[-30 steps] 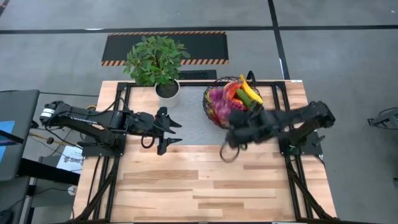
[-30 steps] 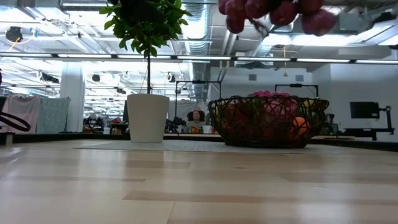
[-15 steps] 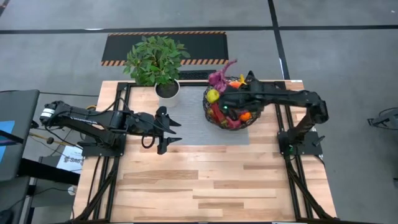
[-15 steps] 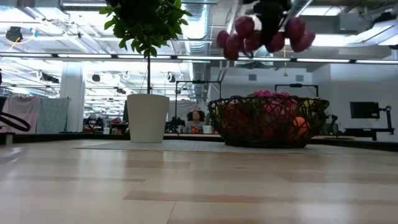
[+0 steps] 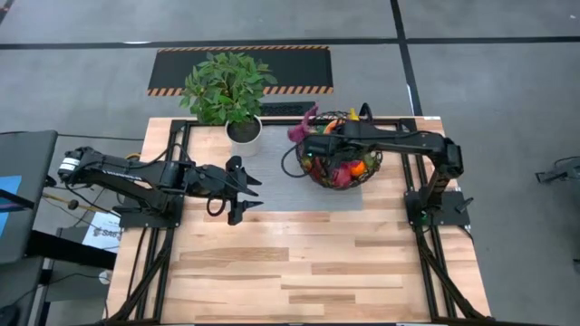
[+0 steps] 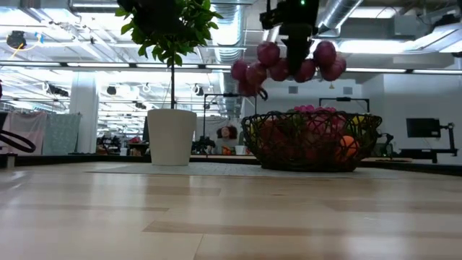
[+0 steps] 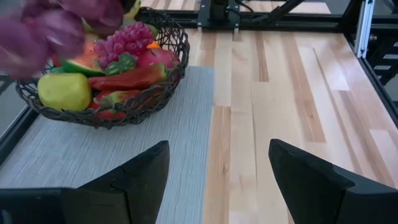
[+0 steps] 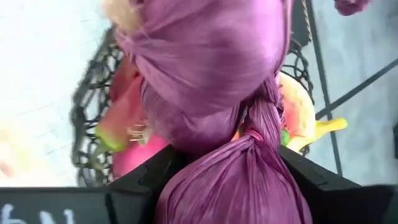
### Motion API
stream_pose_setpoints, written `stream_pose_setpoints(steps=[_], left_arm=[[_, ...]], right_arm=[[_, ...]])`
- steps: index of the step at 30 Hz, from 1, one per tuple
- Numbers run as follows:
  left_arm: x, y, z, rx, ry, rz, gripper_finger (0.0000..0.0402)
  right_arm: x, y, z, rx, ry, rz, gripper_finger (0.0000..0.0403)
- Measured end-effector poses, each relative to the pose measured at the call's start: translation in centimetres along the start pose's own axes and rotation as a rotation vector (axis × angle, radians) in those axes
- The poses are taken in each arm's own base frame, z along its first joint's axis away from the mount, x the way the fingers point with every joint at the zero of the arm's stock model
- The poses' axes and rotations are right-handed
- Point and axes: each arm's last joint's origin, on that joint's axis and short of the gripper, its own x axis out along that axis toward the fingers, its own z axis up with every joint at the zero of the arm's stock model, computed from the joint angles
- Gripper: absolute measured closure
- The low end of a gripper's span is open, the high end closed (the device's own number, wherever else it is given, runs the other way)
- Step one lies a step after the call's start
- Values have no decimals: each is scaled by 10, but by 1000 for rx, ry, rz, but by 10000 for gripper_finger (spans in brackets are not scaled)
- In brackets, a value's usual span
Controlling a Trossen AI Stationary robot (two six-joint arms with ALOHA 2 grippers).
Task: Build produce basket
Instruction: Put the purple garlic into the wire basket
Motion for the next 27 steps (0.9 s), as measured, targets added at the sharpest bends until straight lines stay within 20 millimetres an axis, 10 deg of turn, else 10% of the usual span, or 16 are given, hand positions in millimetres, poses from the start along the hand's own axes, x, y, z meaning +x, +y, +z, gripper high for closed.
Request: stream_pose_setpoints(steps=[27], left_arm=[[0, 2, -1, 1, 9, 53, 138]], right_arm=[[53, 7, -39, 44, 96, 145, 130]])
